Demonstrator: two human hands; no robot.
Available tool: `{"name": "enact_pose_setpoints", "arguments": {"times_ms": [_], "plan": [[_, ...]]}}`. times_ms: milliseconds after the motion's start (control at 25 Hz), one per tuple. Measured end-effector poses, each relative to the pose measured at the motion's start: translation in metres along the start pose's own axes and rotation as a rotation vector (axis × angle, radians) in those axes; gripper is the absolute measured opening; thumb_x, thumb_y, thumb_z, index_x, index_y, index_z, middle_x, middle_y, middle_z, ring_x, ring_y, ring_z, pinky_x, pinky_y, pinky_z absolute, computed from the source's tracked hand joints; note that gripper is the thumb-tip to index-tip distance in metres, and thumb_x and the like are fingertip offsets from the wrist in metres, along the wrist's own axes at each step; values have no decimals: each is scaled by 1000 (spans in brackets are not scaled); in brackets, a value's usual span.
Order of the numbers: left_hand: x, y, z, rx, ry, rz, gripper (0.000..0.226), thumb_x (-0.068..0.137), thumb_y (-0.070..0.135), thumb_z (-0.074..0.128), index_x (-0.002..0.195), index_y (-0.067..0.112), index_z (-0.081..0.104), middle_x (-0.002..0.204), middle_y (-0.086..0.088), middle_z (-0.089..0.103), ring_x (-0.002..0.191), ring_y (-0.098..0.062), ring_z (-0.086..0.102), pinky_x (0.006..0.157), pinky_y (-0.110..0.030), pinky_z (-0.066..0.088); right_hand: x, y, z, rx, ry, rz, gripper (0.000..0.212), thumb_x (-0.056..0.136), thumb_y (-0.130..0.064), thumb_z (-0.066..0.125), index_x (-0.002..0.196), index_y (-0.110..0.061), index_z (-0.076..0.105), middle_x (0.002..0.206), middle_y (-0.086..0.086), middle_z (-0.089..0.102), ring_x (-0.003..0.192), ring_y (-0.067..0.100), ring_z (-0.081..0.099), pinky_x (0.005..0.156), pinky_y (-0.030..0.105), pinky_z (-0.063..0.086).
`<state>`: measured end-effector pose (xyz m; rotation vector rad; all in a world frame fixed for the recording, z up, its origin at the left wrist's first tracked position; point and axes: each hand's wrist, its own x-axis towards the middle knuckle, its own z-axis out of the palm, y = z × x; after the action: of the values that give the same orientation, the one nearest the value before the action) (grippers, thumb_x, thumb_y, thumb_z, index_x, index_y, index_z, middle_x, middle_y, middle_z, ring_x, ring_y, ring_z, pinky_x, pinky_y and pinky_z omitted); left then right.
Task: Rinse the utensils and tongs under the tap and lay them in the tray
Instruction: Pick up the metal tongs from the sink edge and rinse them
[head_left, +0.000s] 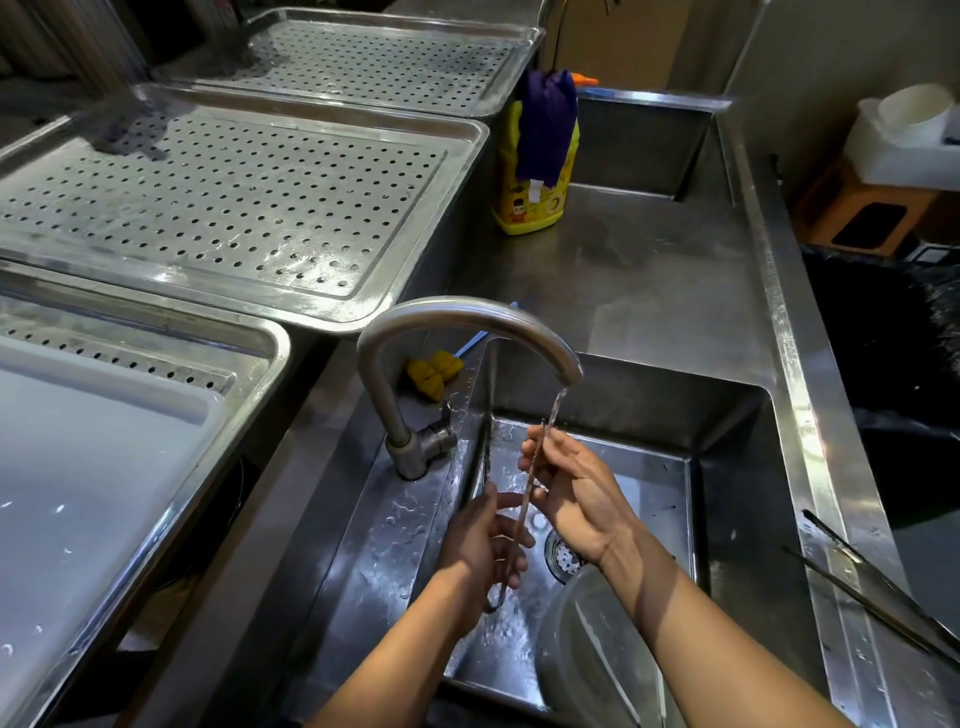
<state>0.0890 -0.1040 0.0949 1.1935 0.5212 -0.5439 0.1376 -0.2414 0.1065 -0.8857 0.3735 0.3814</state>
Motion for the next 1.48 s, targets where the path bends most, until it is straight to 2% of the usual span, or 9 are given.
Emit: {"name": "enact_pose_setpoints", "arguments": {"times_ms": [240, 400, 520, 680, 840, 1000, 1160, 1320, 1480], "plan": [[3, 0, 5, 81, -40, 15, 56, 100, 56, 34, 109, 11, 66, 59, -9, 57, 43, -20, 49, 42, -23, 37, -6, -5, 7, -76, 22, -39, 29, 89, -45, 61, 78, -18, 65, 71, 2, 64, 61, 12, 60, 48, 21, 47], [4, 2, 7, 48, 1, 15, 57, 100, 56, 33, 106, 11, 67, 55, -7, 54, 41, -18, 47, 40, -21, 35, -6, -5, 3, -157, -44, -75, 16, 96, -12, 59, 90, -15, 73, 81, 6, 68, 73, 15, 64, 59, 25, 52], [6, 1, 7, 95, 10, 53, 53, 101, 52, 34, 111, 11, 66, 56, -7, 53, 41, -19, 47, 40, -22, 36, -4, -9, 7, -140, 34, -68, 30, 98, -36, 57, 80, -16, 70, 71, 4, 67, 64, 14, 63, 62, 27, 52], [6, -2, 5, 117, 36, 76, 48, 101, 50, 35, 107, 12, 65, 54, -6, 53, 40, -18, 47, 39, -22, 35, -3, -12, -2, -136, -28, -78, 3, 88, -13, 69, 91, -13, 70, 83, 8, 70, 70, 16, 66, 62, 25, 54], [11, -2, 8, 165, 58, 96, 47, 102, 47, 37, 107, 9, 64, 51, -5, 54, 39, -19, 47, 39, -22, 36, -3, -16, -3, -328, 15, -93, 31, 99, -35, 57, 81, -12, 68, 73, 11, 70, 65, 20, 67, 57, 26, 53], [14, 1, 14, 149, 106, 113, 49, 102, 47, 36, 101, 10, 67, 50, -7, 52, 38, -18, 44, 40, -21, 33, -5, -22, 0, -293, -86, -138, 12, 98, -7, 57, 97, -7, 69, 86, 12, 73, 75, 21, 69, 57, 24, 53], [16, 3, 15, 172, 146, 142, 48, 101, 47, 40, 93, 9, 69, 50, -7, 53, 36, -18, 44, 39, -21, 34, -2, -21, 5, -365, 3, -123, 28, 102, -29, 54, 86, -10, 67, 76, 13, 73, 67, 21, 68, 49, 24, 48], [13, 4, 16, 157, 200, 202, 47, 102, 45, 40, 96, 8, 69, 50, -8, 52, 38, -17, 46, 40, -23, 38, -3, -21, 1, -347, -63, -150, 9, 95, -8, 64, 94, -11, 72, 83, 10, 73, 74, 20, 69, 55, 25, 53], [9, 6, 19, 130, 214, 237, 39, 103, 37, 43, 104, 7, 68, 52, -9, 50, 41, -20, 52, 42, -25, 44, 3, -21, 3, -438, 54, -172, 25, 98, -32, 61, 87, -11, 68, 68, 6, 66, 63, 19, 63, 47, 24, 46]]}}
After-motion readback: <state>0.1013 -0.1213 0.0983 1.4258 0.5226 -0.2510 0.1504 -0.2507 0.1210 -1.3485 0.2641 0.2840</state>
